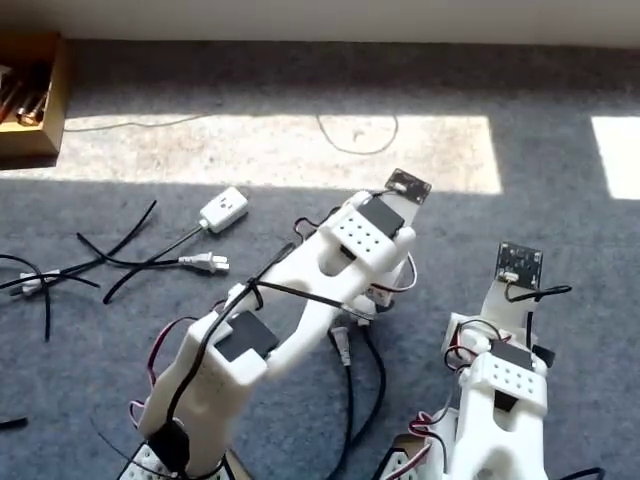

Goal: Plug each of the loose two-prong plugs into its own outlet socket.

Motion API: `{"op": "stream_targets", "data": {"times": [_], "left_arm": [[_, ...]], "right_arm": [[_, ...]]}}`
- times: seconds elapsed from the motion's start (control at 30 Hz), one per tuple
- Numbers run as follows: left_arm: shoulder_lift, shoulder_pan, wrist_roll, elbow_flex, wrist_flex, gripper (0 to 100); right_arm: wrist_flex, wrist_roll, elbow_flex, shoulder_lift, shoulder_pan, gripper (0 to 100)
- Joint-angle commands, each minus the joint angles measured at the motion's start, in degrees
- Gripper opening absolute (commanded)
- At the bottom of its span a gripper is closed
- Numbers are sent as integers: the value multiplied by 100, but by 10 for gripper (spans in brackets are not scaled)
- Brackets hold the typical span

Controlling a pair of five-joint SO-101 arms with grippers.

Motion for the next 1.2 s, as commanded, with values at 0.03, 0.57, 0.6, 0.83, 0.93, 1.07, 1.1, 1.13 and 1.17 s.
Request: {"op": "stream_targets", "data": {"times": [0.03,0.57,0.6,0.83,0.93,1.07,1.1,1.13,1.17], "left_arm": [[444,13,-651,-743,1020,196],[646,-207,-1916,-1262,1802,38],[426,-277,-2092,-1358,1837,0],[-1824,-866,-2857,-1130,1925,3],[-2958,-1314,-3209,-514,1934,3],[-4585,-2545,-3912,198,1934,3],[-4927,-2967,-4105,277,1934,3],[-5262,-3371,-4343,356,1934,3],[-5543,-3785,-4659,470,1934,3]], "right_arm": [[-84,-26,-198,-57,4,474],[-268,-18,-163,-57,4,474],[-268,-18,-163,-57,4,474],[-277,-18,-154,-57,-4,474],[-277,-18,-154,-57,-4,474],[-277,-18,-154,-57,-4,474],[-277,-18,-154,-57,-13,474],[-277,-18,-154,-57,-48,474],[-277,-9,-154,-57,-101,474]]}}
